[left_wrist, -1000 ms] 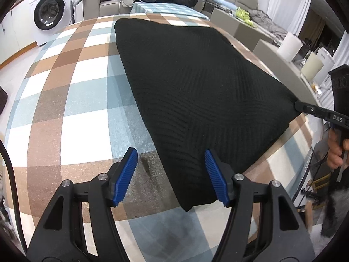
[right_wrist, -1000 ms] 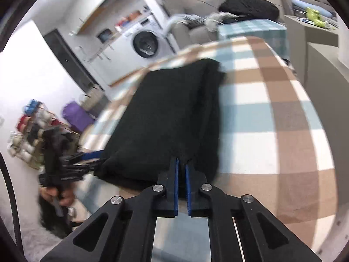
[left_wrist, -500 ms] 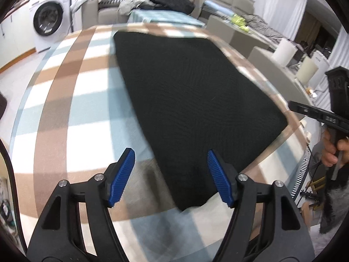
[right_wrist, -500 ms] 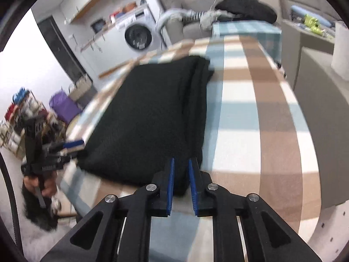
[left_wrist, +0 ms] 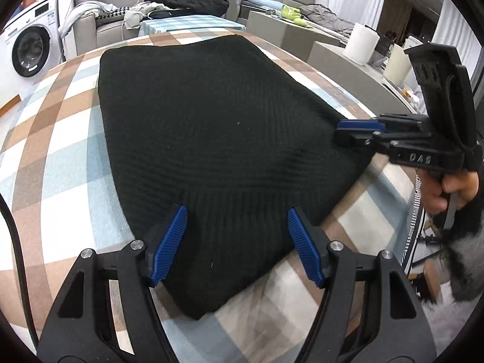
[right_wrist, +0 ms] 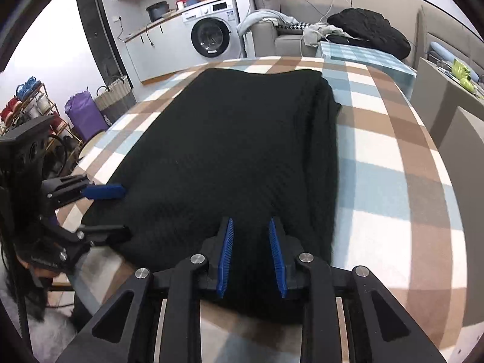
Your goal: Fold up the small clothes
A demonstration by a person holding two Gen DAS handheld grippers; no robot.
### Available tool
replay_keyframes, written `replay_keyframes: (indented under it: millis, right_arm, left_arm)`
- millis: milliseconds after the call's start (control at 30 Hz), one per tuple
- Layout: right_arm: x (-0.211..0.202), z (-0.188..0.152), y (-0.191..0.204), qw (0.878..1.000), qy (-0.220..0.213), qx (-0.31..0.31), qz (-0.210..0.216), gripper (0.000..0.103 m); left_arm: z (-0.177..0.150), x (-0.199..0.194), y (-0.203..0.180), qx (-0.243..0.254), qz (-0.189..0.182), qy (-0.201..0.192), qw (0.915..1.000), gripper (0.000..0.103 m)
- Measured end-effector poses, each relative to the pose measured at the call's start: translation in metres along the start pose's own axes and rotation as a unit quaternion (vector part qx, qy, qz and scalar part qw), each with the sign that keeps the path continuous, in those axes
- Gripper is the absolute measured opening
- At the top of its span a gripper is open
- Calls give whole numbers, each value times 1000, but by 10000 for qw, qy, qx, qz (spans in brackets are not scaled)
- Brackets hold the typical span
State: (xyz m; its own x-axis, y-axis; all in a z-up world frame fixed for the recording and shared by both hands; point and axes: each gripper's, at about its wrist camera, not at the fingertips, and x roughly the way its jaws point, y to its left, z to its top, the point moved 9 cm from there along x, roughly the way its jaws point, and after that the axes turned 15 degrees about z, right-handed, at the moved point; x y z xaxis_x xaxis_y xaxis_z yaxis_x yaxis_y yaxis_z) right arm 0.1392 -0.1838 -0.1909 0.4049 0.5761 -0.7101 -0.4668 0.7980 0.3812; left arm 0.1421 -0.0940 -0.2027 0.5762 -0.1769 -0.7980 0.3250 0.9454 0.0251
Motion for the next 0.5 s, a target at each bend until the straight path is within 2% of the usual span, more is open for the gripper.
replay_keyframes:
  millis: [133,167,200,233,267,367,500]
  right_arm:
    - [-16,-13,-7,9996,1,258,63,25]
    - [-22,-13,-7,9991,-84,384,150,28]
    - [-27,-12,-7,9985,-173,484,185,32]
    - [-31,-9,-9,9977,-293,583,166,45]
    - [-36,-4,-13,9967,-441,671,88,54]
    - [-38,8,-21,9938,-674,879,102,55]
    - [-18,14,-35,9908,-583,1223,52,56]
  left_arm:
    - [-7,-5,3,126,-4,23,9999,67]
    - [-7,-7,5,115,-15,24,9999,67]
    - [-6,-11,9,23,-57,11,10000,67]
    - [-6,-16,11,-55,-86,-7,9999,67]
    - [-4,-19,17,-200,-126,-39,9997,67]
    - [1,-23,44,-746,8,-88,9972,68]
    - [1,-8,74,-1363,240,146,9903,68]
